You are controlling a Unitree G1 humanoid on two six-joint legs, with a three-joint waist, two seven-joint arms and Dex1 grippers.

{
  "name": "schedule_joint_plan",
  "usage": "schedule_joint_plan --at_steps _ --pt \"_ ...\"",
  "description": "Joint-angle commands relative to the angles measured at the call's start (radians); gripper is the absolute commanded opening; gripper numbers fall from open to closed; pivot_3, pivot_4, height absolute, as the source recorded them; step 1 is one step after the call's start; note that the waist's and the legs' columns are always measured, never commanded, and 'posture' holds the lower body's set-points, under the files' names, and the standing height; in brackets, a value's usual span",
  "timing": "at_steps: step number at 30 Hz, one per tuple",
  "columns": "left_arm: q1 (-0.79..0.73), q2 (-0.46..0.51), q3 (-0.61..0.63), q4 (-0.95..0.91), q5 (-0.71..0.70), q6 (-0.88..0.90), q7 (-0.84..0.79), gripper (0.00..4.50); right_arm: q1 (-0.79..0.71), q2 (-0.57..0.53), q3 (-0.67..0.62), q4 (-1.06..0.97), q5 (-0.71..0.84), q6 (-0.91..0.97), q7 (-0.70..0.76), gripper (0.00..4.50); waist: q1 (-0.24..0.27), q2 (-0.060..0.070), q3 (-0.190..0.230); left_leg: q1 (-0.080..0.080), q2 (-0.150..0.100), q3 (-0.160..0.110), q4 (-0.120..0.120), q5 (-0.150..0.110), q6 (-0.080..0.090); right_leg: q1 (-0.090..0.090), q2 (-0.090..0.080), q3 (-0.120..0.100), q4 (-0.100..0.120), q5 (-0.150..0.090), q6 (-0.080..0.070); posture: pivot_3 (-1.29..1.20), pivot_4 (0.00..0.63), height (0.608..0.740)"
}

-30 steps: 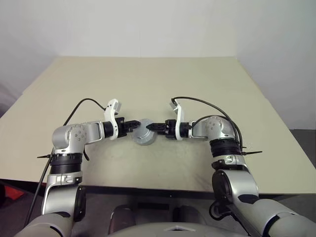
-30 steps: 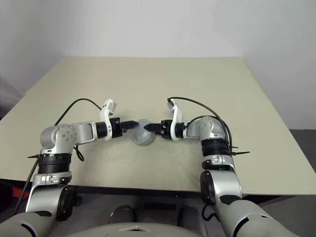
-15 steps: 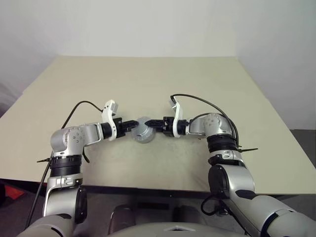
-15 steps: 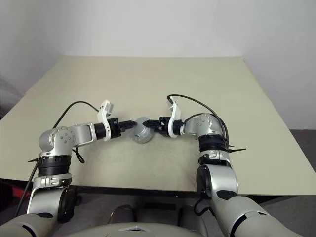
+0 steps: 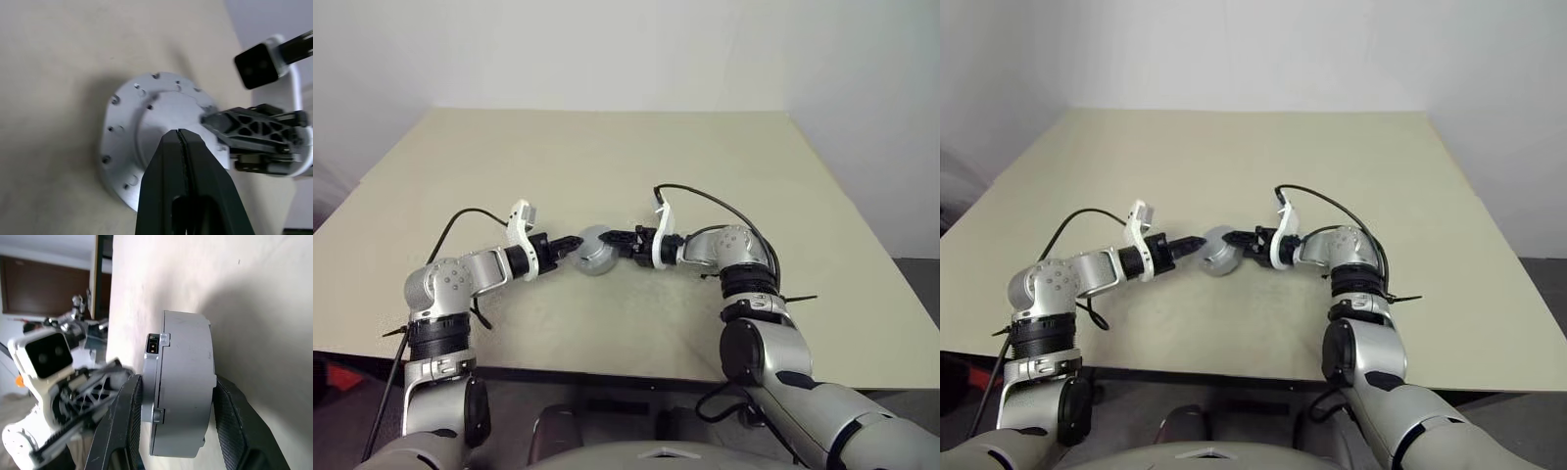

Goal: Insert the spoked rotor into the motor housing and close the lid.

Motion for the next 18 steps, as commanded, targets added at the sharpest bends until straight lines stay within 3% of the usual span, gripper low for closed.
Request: schedule_joint_plan --at_steps 1,6,18 --pt "-0.006 -0.013 0.064 -0.05 -0.069 0.0 0.017 0.0 -0.072 0.02 -0.084 -0.001 0.089 -0.047 -0.027 2.01 0.001 0.0 0.0 -0.002 0.0 0.0 0.001 0.0 0.0 -0.001 0.0 0.0 0.0 0.0 0.0 0.0 0.0 0.74" --pt "0.015 -0.016 0.108 -0.073 -0.125 0.009 0.041 0.0 -0.119 0.027 -0.158 0.057 0.123 -0.125 -0.086 2.01 0.001 0.0 0.0 -0.003 0.0 0.0 0.002 0.0 0.0 -0.002 0.0 -0.001 0.0 0.0 0.0 0.0 0.0 0.74" --pt "0.125 0.01 0.224 -0.149 -0.251 -0.031 0.091 0.0 -0.175 -0.007 -0.183 0.102 0.16 -0.143 -0.107 2.01 0.001 0.0 0.0 -0.004 0.001 0.0 0.003 0.0 0.0 -0.003 0.001 -0.001 0.0 0.0 0.0 0.0 0.0 0.74"
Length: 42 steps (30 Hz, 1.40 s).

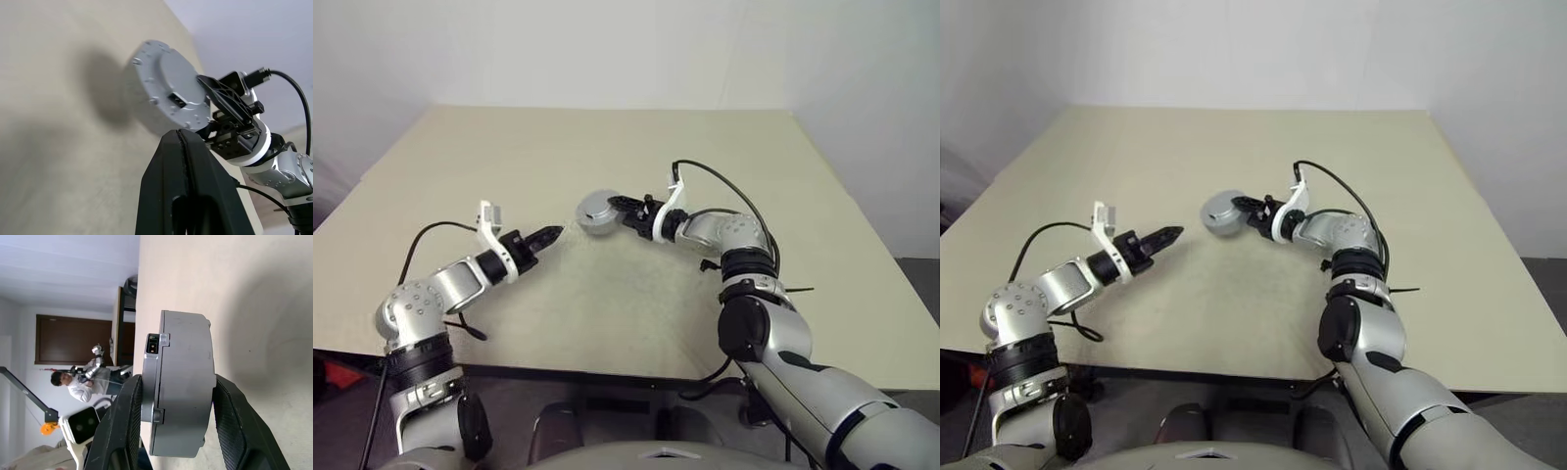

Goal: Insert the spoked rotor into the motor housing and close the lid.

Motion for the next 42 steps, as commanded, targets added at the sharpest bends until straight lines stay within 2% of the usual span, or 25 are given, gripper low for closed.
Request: schedule_joint_plan --at_steps 1,7,14,17,23,25,30,37,42 --pt "0.012 0.012 0.032 -0.05 -0.062 -0.024 0.014 0.0 -0.066 0.002 -0.021 -0.026 0.077 0.007 0.007 2.01 0.001 0.0 0.0 0.0 0.0 0.0 0.0 0.0 0.0 0.0 0.0 0.0 0.0 0.0 0.0 0.0 0.0 0.74" --pt "0.015 -0.018 0.032 -0.042 -0.124 -0.048 0.064 0.0 -0.106 0.012 -0.078 -0.026 0.159 0.074 -0.044 2.01 0.001 0.0 0.0 0.001 0.0 0.0 0.002 0.0 0.0 0.0 0.0 0.0 0.0 0.001 0.001 0.0 0.0 0.74" --pt "0.014 -0.041 0.012 -0.032 -0.192 -0.075 0.107 0.0 -0.083 0.04 -0.088 -0.102 0.229 0.155 -0.09 2.01 0.002 0.0 0.0 0.0 0.001 0.0 0.003 0.0 0.0 0.0 0.001 0.0 0.0 0.001 0.001 0.0 0.0 0.74" --pt "0.018 -0.034 0.017 -0.015 -0.214 -0.093 0.112 0.6 -0.077 0.04 -0.089 -0.115 0.241 0.156 -0.106 2.01 0.003 0.0 0.0 0.0 0.002 0.0 0.004 0.0 0.0 0.0 0.002 0.0 0.0 0.002 0.001 0.0 0.0 0.74" --pt "0.033 -0.021 0.008 -0.001 -0.276 -0.087 0.121 2.49 -0.082 0.031 -0.086 -0.113 0.246 0.14 -0.118 2.01 0.002 0.0 0.0 0.0 0.002 0.0 0.004 0.0 0.0 0.0 0.002 0.0 0.0 0.004 0.005 0.0 0.0 0.74" --pt "0.02 -0.022 0.034 0.07 -0.367 -0.055 0.177 3.09 -0.086 0.028 -0.086 -0.111 0.25 0.142 -0.116 2.01 0.003 0.0 0.0 0.0 0.002 0.0 0.004 0.0 0.0 0.0 0.002 0.0 0.001 0.004 0.005 0.0 0.0 0.74" --pt "0.0 -0.03 0.03 0.179 -0.513 -0.057 0.239 3.09 -0.091 0.028 -0.083 -0.127 0.278 0.184 -0.11 2.01 0.003 0.0 0.0 0.0 0.002 0.0 0.005 0.0 0.0 0.0 0.002 0.001 0.001 0.005 0.005 0.0 0.0 0.74" --pt "-0.03 -0.071 -0.025 0.239 -0.589 -0.083 0.235 3.09 -0.064 0.045 -0.066 -0.19 0.309 0.253 -0.123 2.01 0.005 -0.001 0.0 0.0 0.002 0.0 0.006 0.0 0.0 0.0 0.002 0.001 0.001 0.005 0.006 0.0 0.0 0.74" --pt "-0.029 -0.058 -0.054 0.242 -0.625 -0.085 0.234 3.09 -0.043 0.045 -0.046 -0.217 0.303 0.26 -0.119 2.01 0.005 -0.001 0.0 0.0 0.002 0.0 0.006 0.0 0.0 0.0 0.002 0.001 0.001 0.006 0.006 0.0 0.0 0.74"
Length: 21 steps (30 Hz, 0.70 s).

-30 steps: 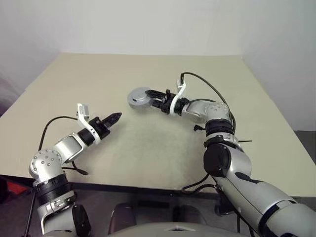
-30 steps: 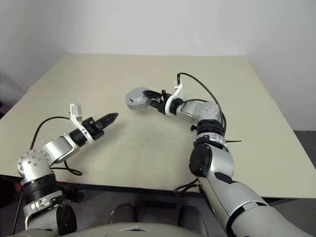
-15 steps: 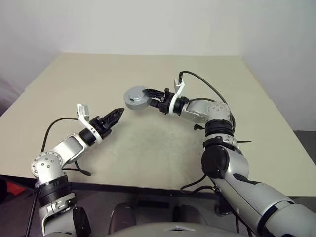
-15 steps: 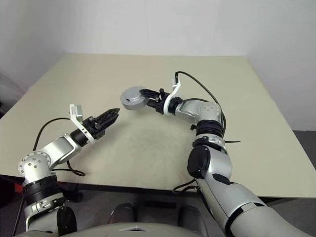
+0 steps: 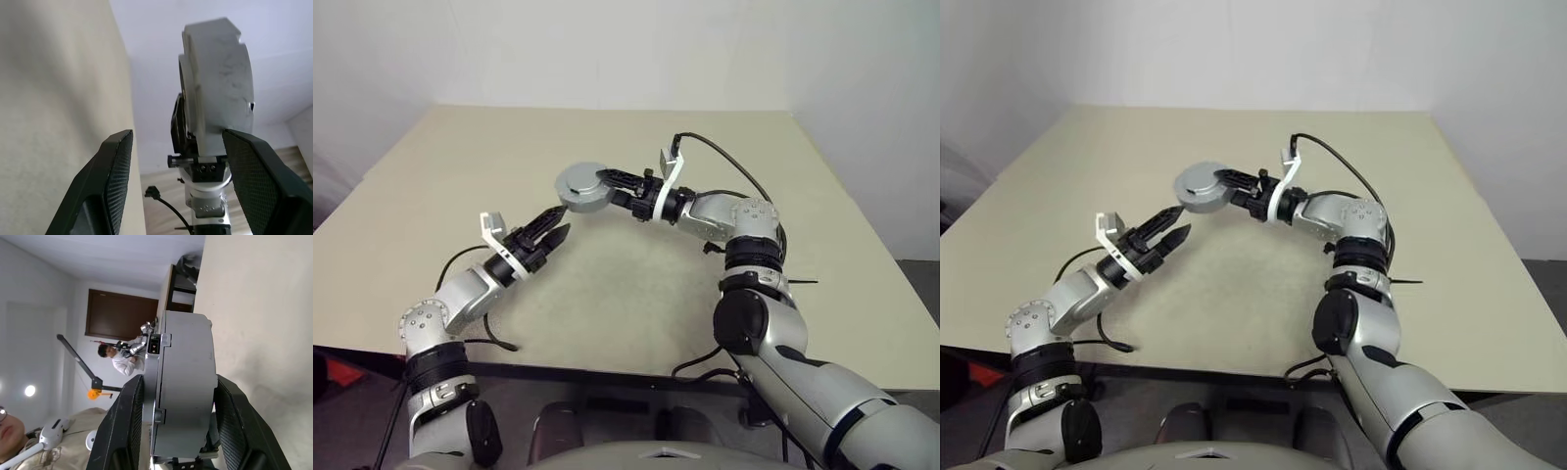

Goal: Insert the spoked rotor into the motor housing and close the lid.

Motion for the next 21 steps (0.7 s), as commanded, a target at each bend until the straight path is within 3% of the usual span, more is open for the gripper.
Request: schedule_joint_plan --at_steps 1,10,21 --pt "-0.021 0.014 -0.025 -0.014 -0.064 -0.002 -0.005 3.09 -0.01 0.014 0.021 -0.052 0.047 0.023 0.017 2.01 -0.001 0.0 0.0 0.0 0.0 0.0 0.0 0.0 0.0 0.0 0.0 0.0 0.0 0.0 0.0 0.0 0.0 0.74" --pt "-0.018 0.052 -0.063 -0.046 -0.151 -0.032 0.015 3.09 0.004 0.018 0.057 -0.071 0.044 0.013 0.025 2.01 0.0 0.0 0.0 0.0 0.0 0.0 0.0 0.0 -0.001 0.0 0.0 0.0 0.001 0.0 0.0 0.0 0.0 0.74" --pt "-0.1 0.066 -0.079 0.067 -0.056 -0.126 -0.056 3.09 0.009 0.016 0.075 -0.087 0.047 0.005 0.033 2.01 0.003 0.0 0.0 0.0 0.0 0.0 0.002 0.001 -0.001 0.0 0.0 0.001 0.002 0.002 0.001 0.0 0.0 0.74"
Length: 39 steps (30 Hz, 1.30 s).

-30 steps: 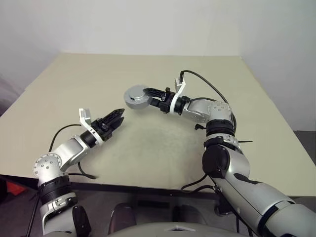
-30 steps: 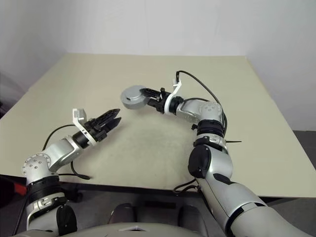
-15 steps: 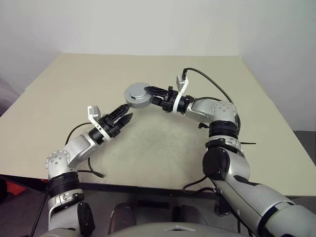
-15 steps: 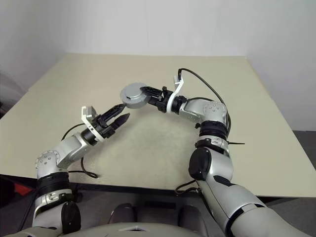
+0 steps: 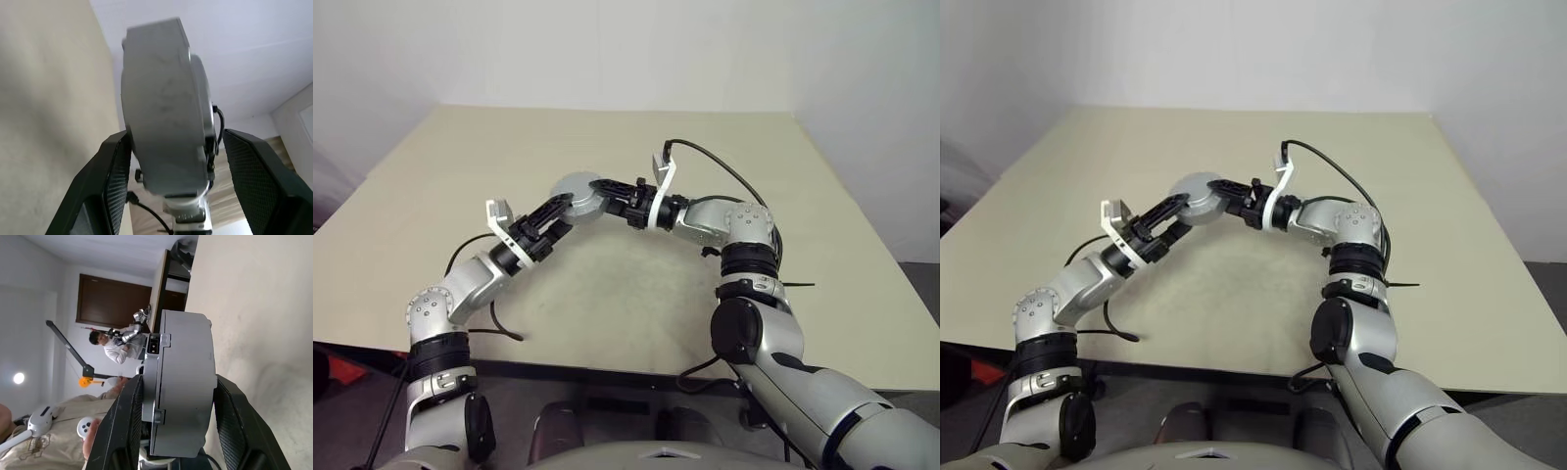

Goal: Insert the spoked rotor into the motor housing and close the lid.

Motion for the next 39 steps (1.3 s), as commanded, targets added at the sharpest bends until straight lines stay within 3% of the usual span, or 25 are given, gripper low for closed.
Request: schedule_joint_plan --at_steps 1,10,15,26,33,39 --pt "-0.054 0.02 0.005 0.026 0.031 -0.035 -0.054 3.09 -0.017 0.0 0.003 -0.056 0.046 0.001 0.023 2.01 -0.001 0.0 0.0 0.0 0.0 0.0 0.0 0.0 0.0 0.0 0.0 0.0 0.0 0.0 0.0 0.0 0.0 0.74" --pt "-0.072 0.004 -0.018 0.029 0.087 -0.03 -0.086 3.09 -0.01 0.001 0.007 -0.068 0.044 -0.011 0.021 2.01 0.0 0.0 0.0 0.0 0.0 0.0 0.0 0.0 0.0 0.0 0.0 0.0 0.001 0.0 0.0 0.0 0.0 0.74" --pt "-0.072 0.007 -0.012 0.031 0.1 -0.037 -0.09 2.21 -0.007 -0.001 0.016 -0.061 0.036 -0.024 0.025 2.01 0.0 0.0 0.0 0.0 0.0 0.0 0.0 0.0 -0.001 0.0 0.0 0.0 0.001 0.0 0.0 0.0 0.0 0.74" --pt "-0.062 0.002 -0.011 0.018 0.102 -0.044 -0.08 2.21 0.008 -0.021 0.071 -0.067 0.004 -0.063 0.079 2.01 0.0 0.0 0.0 0.0 0.0 0.0 0.001 0.001 -0.001 0.0 0.0 0.0 0.003 0.0 0.0 0.0 0.0 0.74" --pt "-0.056 -0.003 -0.001 0.018 0.112 -0.053 -0.075 2.21 0.055 -0.036 0.199 -0.153 -0.045 -0.125 0.155 4.36 0.0 0.0 0.0 0.0 0.0 0.0 0.001 0.001 -0.001 0.0 0.0 0.0 0.004 0.0 0.0 0.0 0.0 0.74" --pt "-0.017 -0.01 0.025 -0.021 0.153 -0.125 -0.058 2.21 0.065 -0.041 0.215 -0.123 -0.093 -0.218 0.151 4.47 -0.001 -0.001 0.0 0.0 0.0 0.0 0.002 0.001 -0.002 0.0 0.0 0.001 0.006 0.0 0.0 0.0 0.0 0.74"
